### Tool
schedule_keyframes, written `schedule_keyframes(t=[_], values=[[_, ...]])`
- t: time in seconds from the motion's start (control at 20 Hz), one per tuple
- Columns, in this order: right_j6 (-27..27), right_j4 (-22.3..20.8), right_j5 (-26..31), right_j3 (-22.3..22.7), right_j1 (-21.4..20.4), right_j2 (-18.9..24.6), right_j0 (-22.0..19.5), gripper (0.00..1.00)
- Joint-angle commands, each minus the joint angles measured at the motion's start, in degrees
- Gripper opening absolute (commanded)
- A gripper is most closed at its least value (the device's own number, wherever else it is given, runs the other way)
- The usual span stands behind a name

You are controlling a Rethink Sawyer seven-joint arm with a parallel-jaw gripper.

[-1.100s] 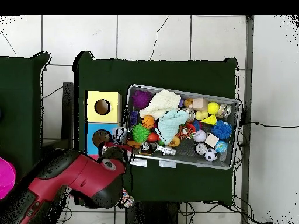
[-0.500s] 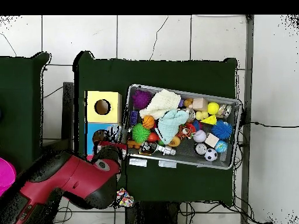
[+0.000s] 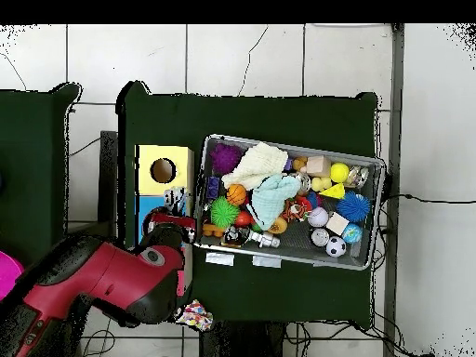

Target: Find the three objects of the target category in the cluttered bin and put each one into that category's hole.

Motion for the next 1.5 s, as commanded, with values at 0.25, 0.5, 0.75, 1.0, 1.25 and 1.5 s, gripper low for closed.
schedule_keyframes(t=[0.25,0.5,0.75,1.0,1.25,1.5], values=[[21.7,3.2,7.2,-7.9,0.9,12.6,-0.8,0.0],[21.7,2.7,7.7,-7.6,0.3,13.2,-0.9,0.0],[21.7,2.5,7.6,-7.7,0.6,13.2,-1.0,0.0],[21.8,2.3,7.0,-7.3,-0.8,15.7,-1.6,0.0],[22.4,0.9,5.2,-5.2,-0.7,17.7,-2.0,0.0],[22.4,0.4,5.8,-4.2,-1.3,18.8,-1.9,0.0]])
